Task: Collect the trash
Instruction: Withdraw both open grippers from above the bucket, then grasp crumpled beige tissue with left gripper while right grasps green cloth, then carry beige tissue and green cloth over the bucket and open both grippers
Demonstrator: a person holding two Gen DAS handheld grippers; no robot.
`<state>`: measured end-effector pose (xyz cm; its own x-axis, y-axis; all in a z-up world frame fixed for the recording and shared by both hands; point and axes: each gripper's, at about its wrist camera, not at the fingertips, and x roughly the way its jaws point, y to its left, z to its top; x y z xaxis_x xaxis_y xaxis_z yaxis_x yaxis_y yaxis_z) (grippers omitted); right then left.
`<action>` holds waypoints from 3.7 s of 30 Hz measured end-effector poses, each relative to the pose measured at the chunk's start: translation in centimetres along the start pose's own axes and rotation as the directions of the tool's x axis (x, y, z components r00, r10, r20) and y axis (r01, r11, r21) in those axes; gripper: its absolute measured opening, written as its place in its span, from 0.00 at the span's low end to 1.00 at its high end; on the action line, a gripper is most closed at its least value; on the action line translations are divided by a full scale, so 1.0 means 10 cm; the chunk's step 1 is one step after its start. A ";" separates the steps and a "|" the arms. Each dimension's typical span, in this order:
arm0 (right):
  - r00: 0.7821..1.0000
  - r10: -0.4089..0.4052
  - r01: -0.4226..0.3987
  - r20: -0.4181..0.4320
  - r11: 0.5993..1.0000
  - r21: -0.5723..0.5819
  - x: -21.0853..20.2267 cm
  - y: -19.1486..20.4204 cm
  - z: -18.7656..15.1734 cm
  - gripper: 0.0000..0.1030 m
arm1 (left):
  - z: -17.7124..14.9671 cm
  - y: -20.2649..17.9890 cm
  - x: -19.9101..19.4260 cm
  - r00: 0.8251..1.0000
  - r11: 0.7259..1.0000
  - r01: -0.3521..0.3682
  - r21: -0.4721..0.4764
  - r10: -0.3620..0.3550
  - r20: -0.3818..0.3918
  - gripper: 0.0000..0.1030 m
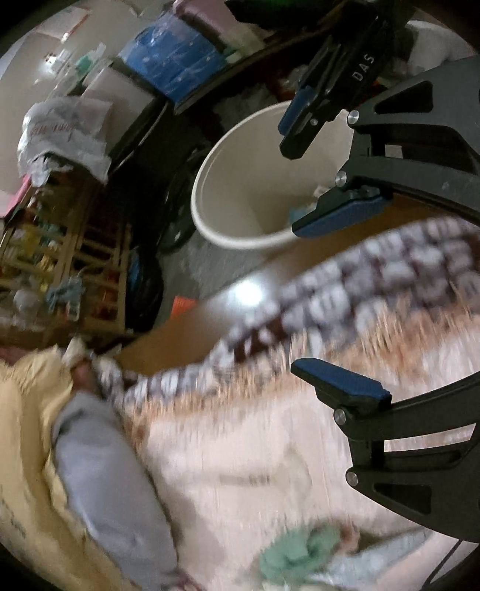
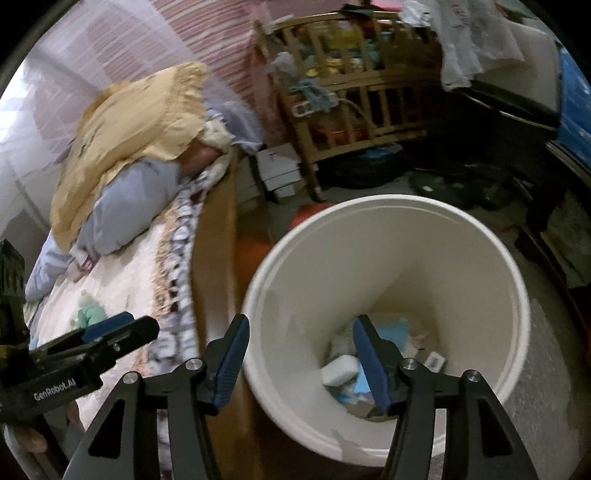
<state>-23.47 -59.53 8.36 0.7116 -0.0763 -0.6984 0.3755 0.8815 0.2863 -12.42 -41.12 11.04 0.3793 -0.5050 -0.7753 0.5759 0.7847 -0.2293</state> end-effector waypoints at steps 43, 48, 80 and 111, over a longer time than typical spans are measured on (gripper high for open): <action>0.870 0.314 -0.471 -0.380 0.759 -0.451 1.46 3.32 -0.14 0.67 | -0.75 3.18 -0.98 0.957 0.893 -0.276 -0.355 0.291 -0.013 0.65; 0.838 0.317 -0.504 -0.444 0.762 -0.407 1.86 3.43 -0.18 0.57 | -0.68 3.36 -0.71 0.965 0.891 -0.248 -0.380 0.260 -0.021 0.64; 0.919 0.366 -0.394 -0.147 0.856 -0.335 0.29 2.22 -0.22 0.36 | -0.50 1.75 -1.18 0.980 0.978 -0.101 -0.180 0.129 0.152 0.17; 0.965 0.262 -0.256 0.007 0.950 -0.180 -0.19 0.99 -0.05 0.36 | -0.20 0.43 -0.63 0.986 0.994 -0.067 0.085 0.053 0.156 0.17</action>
<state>-21.41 -50.46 12.19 0.7890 0.1540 -0.5948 0.0671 0.9407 0.3326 -13.73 -33.84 13.74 0.5178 -0.5129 -0.6847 0.6088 0.7832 -0.1263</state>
